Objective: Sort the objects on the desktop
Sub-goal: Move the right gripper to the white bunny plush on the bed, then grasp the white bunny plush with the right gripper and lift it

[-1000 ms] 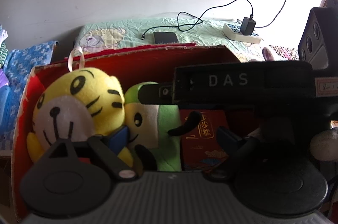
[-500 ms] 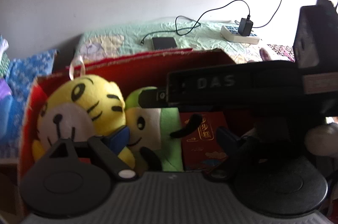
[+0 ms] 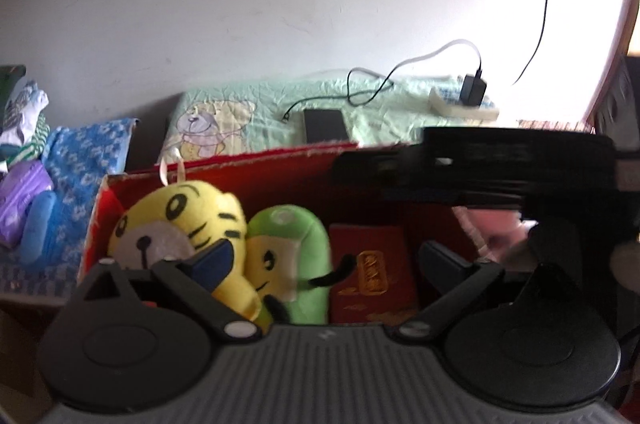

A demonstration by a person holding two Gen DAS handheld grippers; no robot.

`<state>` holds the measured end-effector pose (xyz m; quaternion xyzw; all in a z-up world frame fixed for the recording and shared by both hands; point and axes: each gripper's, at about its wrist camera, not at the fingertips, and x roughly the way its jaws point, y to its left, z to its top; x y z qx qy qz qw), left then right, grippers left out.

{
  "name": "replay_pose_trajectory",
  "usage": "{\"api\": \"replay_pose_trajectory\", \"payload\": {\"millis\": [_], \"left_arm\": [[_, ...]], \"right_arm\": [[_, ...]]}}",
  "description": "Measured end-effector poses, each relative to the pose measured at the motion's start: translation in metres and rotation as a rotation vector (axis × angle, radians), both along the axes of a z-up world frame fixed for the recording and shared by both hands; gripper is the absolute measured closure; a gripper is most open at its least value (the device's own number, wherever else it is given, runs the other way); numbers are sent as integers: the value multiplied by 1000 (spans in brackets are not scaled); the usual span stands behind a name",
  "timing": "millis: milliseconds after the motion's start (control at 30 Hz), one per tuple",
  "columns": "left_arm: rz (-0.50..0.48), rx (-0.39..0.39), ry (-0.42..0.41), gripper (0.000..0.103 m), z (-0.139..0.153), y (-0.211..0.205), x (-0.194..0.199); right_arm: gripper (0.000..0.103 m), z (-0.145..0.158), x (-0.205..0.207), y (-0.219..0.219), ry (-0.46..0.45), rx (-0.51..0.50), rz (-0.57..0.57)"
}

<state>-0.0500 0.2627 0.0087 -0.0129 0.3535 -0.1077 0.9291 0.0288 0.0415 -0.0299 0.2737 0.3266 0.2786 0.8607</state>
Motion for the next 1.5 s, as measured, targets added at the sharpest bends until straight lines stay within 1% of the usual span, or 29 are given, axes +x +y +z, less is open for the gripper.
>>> {"api": "replay_pose_trajectory", "payload": {"millis": [100,200,267,367,433,500,633,700,767,800,833,900,933,1033,1133,1233,1400,1500], "left_arm": [[-4,-67,-17,4,14,-11,-5],[-53,-138,-26,4,25,-35,-7],[-99,-157,-31,6,28,-60,-5],[-166,-159,-9,7,24,-106,1],[-187,-130,18,8,14,-137,10],[-175,-89,44,8,0,-162,19],[-131,-33,98,8,-29,-192,43],[-102,4,112,8,-43,-200,55],[-81,3,145,8,-56,-204,65],[-70,-1,163,12,-62,-205,69],[-60,-1,190,21,-68,-208,74],[-65,0,215,31,-76,-214,79],[-62,7,220,29,-79,-216,81],[-58,5,216,34,-80,-225,81],[-57,23,198,34,-78,-235,80],[-73,16,188,34,-73,-245,79],[-114,-1,180,34,-66,-268,73],[-146,-23,180,32,-63,-281,65]], "right_arm": [[42,5,-10,-41,-21,67,-39],[42,5,-20,-88,-31,107,-107],[38,0,-27,-121,-24,114,-171],[38,-14,-31,-167,18,104,-240],[38,-25,-30,-191,49,87,-270],[38,-33,-29,-207,66,83,-263],[39,-45,-18,-218,70,70,-205],[39,-53,-10,-225,85,95,-168],[40,-62,-1,-224,109,128,-127],[40,-67,3,-224,122,143,-109],[40,-72,8,-224,134,160,-92],[40,-79,19,-221,155,193,-57],[40,-82,26,-220,166,208,-38],[40,-90,36,-216,200,220,-12],[41,-98,39,-222,238,239,-7],[43,-107,35,-235,288,278,-14],[44,-115,20,-264,353,369,-43],[45,-124,9,-286,406,445,-68]]}}
